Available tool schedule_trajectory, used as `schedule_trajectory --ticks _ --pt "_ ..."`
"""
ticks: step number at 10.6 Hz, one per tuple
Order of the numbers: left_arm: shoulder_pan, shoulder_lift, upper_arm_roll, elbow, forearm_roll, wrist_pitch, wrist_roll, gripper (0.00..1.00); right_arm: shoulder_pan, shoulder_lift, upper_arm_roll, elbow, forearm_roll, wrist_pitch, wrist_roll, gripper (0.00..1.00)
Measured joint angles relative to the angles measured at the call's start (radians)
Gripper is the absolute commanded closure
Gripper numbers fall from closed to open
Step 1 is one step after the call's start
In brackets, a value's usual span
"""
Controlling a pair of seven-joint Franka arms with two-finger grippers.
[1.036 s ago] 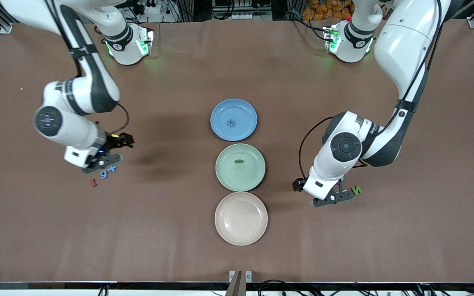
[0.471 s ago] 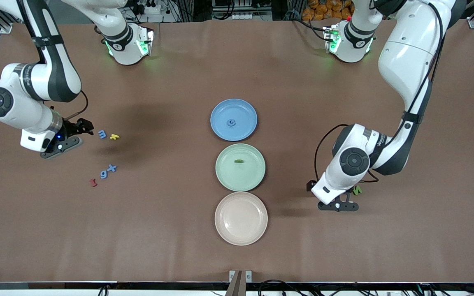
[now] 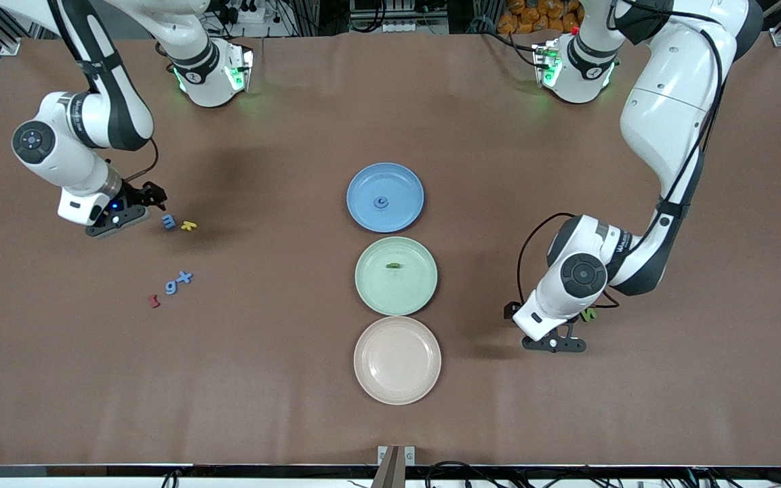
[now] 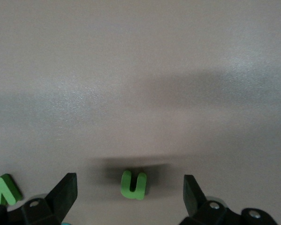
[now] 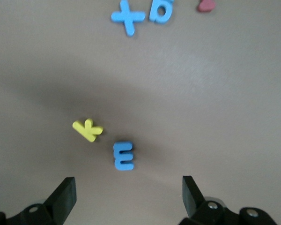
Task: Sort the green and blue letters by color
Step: 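Grasp blue E with the right gripper while the left gripper grasps green u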
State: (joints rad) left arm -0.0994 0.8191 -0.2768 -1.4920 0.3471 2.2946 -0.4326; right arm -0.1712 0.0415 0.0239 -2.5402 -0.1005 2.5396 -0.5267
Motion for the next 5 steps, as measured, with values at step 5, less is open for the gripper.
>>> schedule_trajectory --ticks 5 --pt "0.01 0.013 0.001 0.0 0.0 0.013 0.001 0.09 -0.003 0.036 0.002 -0.081 0.0 0.146 -0.016 0.0"
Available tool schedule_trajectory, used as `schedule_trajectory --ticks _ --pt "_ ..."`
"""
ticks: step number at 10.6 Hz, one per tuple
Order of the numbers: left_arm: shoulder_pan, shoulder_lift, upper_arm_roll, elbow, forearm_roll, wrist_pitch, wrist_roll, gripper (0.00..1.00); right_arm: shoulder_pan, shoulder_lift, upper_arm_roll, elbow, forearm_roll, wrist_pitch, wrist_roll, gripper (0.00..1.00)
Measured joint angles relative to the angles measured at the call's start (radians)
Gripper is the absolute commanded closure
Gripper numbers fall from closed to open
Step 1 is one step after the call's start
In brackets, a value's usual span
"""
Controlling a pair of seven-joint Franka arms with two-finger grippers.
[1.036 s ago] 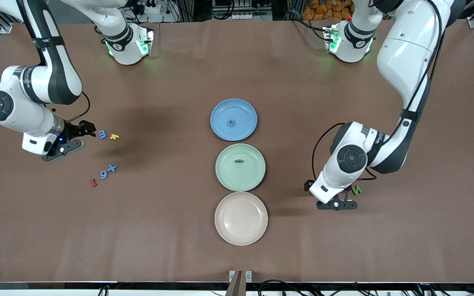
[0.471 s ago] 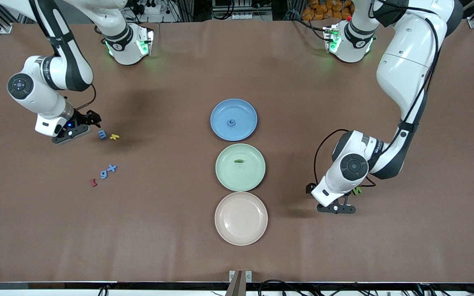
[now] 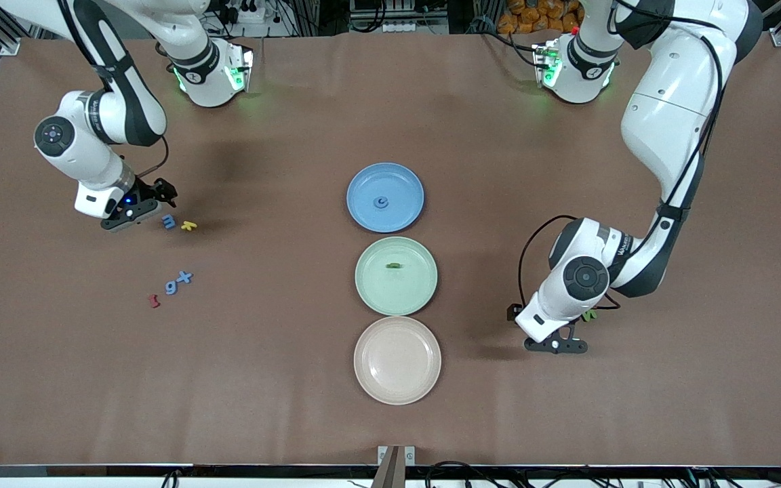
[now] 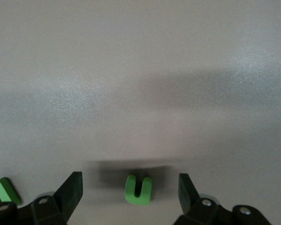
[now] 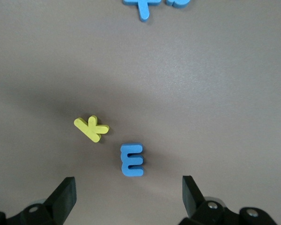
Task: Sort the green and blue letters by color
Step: 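Grasp blue E with the right gripper while the left gripper grasps green u, then drop E on blue plate with the right gripper while the left gripper drops u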
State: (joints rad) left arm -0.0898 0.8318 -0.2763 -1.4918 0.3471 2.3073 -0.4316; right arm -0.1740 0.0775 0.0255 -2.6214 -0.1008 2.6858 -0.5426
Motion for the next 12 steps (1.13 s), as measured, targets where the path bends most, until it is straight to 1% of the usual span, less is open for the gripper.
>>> schedule_trajectory --ticks 4,6,7,8,9,10,11,12 --pt "0.001 0.004 0.0 0.0 0.0 0.0 0.0 0.14 -0.022 0.115 0.0 -0.007 0.0 0.118 -0.003 0.0" --pt "0.001 0.007 -0.001 -0.001 -0.029 0.0 0.0 0.14 -0.026 0.146 0.0 -0.006 0.0 0.138 -0.006 0.0" --pt "0.001 0.009 -0.001 -0.003 -0.04 0.0 0.0 0.15 -0.026 0.152 0.001 -0.006 0.0 0.143 -0.006 0.07" --pt "0.001 0.01 -0.001 -0.004 -0.05 0.0 0.0 0.19 -0.026 0.157 0.002 -0.006 0.0 0.154 -0.007 0.24" --pt "0.001 0.011 -0.001 -0.006 -0.059 0.0 0.0 0.22 -0.026 0.164 0.002 -0.006 0.0 0.163 -0.007 0.35" --pt "0.001 0.012 -0.001 -0.008 -0.061 0.0 0.0 0.26 -0.026 0.167 0.003 -0.006 0.0 0.168 -0.007 0.51" --pt "0.001 0.012 -0.001 -0.009 -0.062 0.0 0.0 0.27 -0.026 0.168 0.003 -0.005 0.0 0.17 -0.009 0.66" --pt "0.002 0.012 -0.001 -0.01 -0.063 0.0 0.0 0.3 -0.026 0.165 0.003 -0.002 0.0 0.171 -0.009 0.71"
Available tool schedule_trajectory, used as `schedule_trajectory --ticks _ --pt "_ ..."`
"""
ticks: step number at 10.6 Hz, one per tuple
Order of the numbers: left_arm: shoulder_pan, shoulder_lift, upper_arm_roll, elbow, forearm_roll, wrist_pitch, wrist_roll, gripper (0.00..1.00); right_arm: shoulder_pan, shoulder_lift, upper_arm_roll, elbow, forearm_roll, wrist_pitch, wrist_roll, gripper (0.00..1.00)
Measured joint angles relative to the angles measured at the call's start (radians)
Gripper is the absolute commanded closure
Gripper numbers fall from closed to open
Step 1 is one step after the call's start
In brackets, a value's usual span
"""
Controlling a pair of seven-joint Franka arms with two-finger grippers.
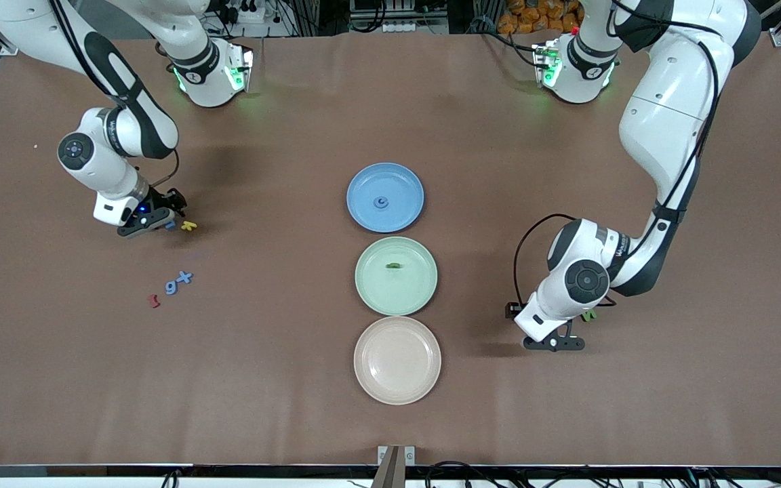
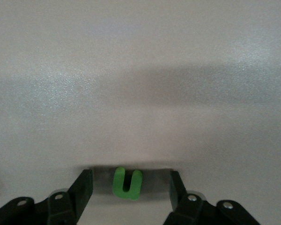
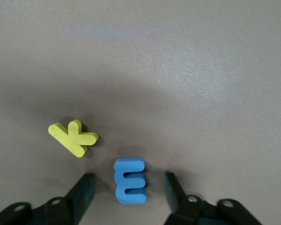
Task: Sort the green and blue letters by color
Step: 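Drop E on blue plate with the right gripper while the left gripper drops u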
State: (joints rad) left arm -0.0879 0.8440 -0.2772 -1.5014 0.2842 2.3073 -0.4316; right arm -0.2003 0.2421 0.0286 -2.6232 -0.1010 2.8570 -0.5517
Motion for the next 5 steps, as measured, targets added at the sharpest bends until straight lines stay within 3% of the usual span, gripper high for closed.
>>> schedule_trajectory --ticks 1,2,3,4,5 --pt "0.002 0.0 0.0 -0.002 0.0 0.0 0.0 0.39 0.0 -0.002 0.0 0.002 0.0 0.0 0.0 0.74" --pt "0.004 0.0 0.0 -0.003 0.0 0.0 0.0 0.57 0.0 -0.004 0.001 0.003 0.0 0.0 0.0 0.76" --pt "0.006 0.0 0.0 -0.005 0.0 0.0 0.0 0.88 0.0 -0.005 0.001 0.005 0.0 0.0 0.0 0.77" --pt "0.007 0.0 -0.001 -0.004 -0.001 0.0 0.0 1.0 0.0 -0.005 0.001 0.005 0.0 0.0 0.0 0.79" --pt "0.007 -0.002 -0.005 -0.003 -0.002 0.0 0.0 1.0 0.0 -0.004 0.001 0.006 0.0 0.0 0.0 0.8"
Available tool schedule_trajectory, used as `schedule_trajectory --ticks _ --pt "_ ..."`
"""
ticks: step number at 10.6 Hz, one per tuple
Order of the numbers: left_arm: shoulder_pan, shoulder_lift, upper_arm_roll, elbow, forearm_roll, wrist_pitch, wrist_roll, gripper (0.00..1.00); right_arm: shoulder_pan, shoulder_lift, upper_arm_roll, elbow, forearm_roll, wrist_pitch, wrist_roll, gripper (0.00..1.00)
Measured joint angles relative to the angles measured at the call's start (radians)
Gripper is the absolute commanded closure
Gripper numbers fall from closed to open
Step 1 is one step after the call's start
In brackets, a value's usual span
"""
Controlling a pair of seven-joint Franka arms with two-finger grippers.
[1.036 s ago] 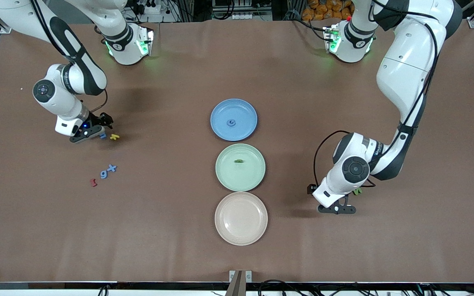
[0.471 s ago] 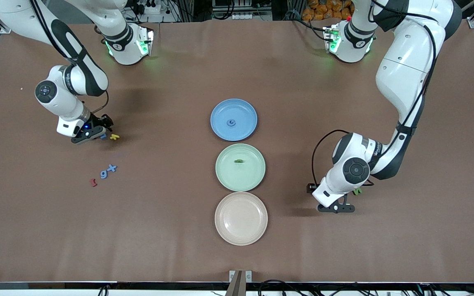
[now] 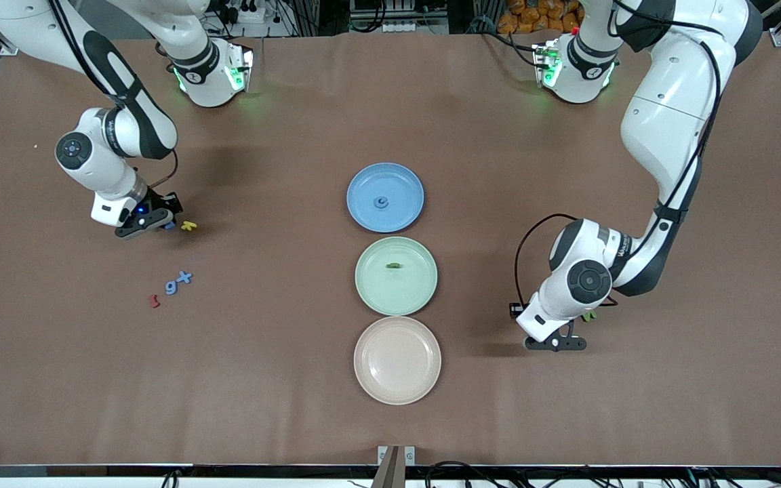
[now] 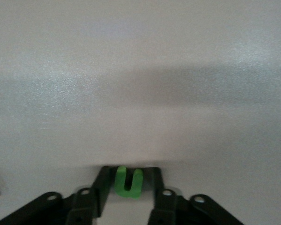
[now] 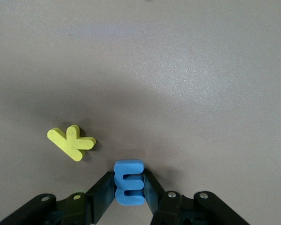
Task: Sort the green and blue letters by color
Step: 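Drop E on blue plate with the right gripper while the left gripper drops u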
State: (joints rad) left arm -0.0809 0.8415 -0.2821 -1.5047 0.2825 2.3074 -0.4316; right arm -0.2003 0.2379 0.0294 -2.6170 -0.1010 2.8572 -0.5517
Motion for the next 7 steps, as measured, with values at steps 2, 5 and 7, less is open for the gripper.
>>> schedule_trajectory --ticks 2,5,7 --pt "0.0 -0.001 -0.001 0.002 -0.005 0.0 0.0 1.0 0.0 -0.002 0.0 0.018 0.0 -0.023 0.0 0.8" --pt "0.0 -0.001 -0.015 0.003 -0.062 0.0 0.0 1.0 0.0 -0.037 0.0 0.061 0.0 -0.112 0.0 0.8" --pt "-0.014 -0.001 -0.061 0.008 -0.141 0.0 -0.005 1.0 0.0 -0.052 0.001 0.069 0.001 -0.125 0.004 0.8"
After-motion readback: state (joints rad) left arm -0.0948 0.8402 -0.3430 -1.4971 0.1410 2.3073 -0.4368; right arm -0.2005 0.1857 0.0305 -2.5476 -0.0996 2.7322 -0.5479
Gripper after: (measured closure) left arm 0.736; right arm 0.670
